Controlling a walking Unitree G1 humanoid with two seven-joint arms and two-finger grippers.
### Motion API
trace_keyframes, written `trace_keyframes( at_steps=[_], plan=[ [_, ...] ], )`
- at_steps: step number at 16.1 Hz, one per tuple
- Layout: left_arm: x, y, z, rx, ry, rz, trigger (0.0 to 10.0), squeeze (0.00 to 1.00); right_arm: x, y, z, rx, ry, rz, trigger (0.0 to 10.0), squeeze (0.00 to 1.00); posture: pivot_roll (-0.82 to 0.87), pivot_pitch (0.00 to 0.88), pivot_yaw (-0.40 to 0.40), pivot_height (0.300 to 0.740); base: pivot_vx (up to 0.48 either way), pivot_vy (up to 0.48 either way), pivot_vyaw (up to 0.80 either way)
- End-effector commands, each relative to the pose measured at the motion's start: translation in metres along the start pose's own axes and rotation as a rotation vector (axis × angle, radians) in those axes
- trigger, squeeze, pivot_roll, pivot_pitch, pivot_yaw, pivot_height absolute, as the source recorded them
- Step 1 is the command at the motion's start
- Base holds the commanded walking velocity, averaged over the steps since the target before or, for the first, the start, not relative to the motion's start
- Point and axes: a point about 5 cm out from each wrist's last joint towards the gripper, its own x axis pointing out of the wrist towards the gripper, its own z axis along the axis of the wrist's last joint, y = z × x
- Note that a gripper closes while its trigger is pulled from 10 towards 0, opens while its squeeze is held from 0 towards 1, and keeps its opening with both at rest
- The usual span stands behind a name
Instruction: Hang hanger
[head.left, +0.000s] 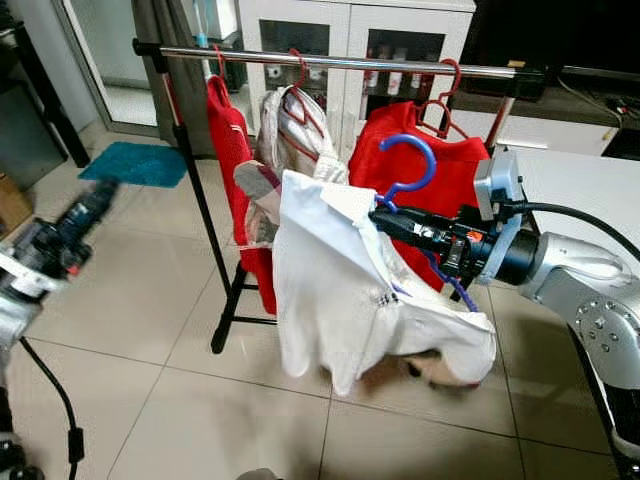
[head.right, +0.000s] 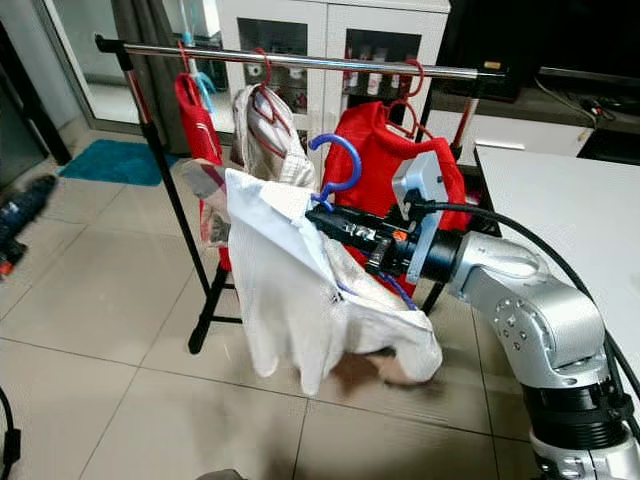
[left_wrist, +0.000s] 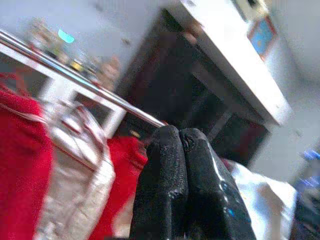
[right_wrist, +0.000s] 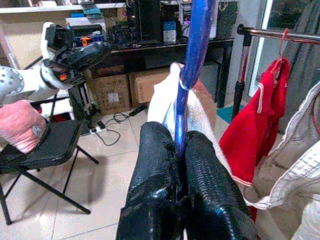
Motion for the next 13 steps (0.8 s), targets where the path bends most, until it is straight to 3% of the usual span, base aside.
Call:
trace_keyframes(
  at_steps=[1, 2, 3, 4, 5, 13],
  plan=[
    [0.001, 0.003, -0.001, 0.033, 0.01, 0.042, 0.0, 0.0, -0.001, 0.004, 0.008, -0.022, -0.04, 0.03, 10.0, 0.0, -0.03, 0.0, 0.041, 0.74, 0.0, 0.0, 0.0],
    [0.003, 0.001, -0.015, 0.12, 0.143, 0.058, 0.0, 0.0, 0.0, 0.004, 0.008, -0.022, -0.042, 0.032, 10.0, 0.0, -0.03, 0.0, 0.039, 0.74, 0.0, 0.0, 0.0],
    [0.005, 0.001, -0.025, 0.184, 0.229, 0.068, 10.0, 0.0, 0.0, 0.005, 0.009, -0.021, -0.046, 0.035, 10.0, 0.0, -0.02, 0.0, 0.038, 0.74, 0.0, 0.0, 0.0],
    [0.008, -0.005, -0.04, 0.228, 0.333, 0.008, 10.0, 0.69, 0.001, 0.007, 0.012, -0.021, -0.055, 0.045, 10.0, 0.0, -0.02, 0.0, 0.037, 0.74, 0.0, 0.0, 0.0],
    [0.011, -0.007, -0.043, 0.222, 0.319, -0.013, 10.0, 1.0, 0.003, 0.009, 0.014, -0.02, -0.06, 0.056, 10.0, 0.0, -0.03, 0.0, 0.042, 0.74, 0.0, 0.0, 0.0],
    [0.019, -0.014, -0.05, 0.146, 0.318, -0.127, 10.0, 1.0, 0.003, 0.016, 0.018, -0.029, -0.066, 0.114, 10.0, 0.0, -0.03, 0.0, 0.05, 0.74, 0.0, 0.0, 0.0]
  ],
)
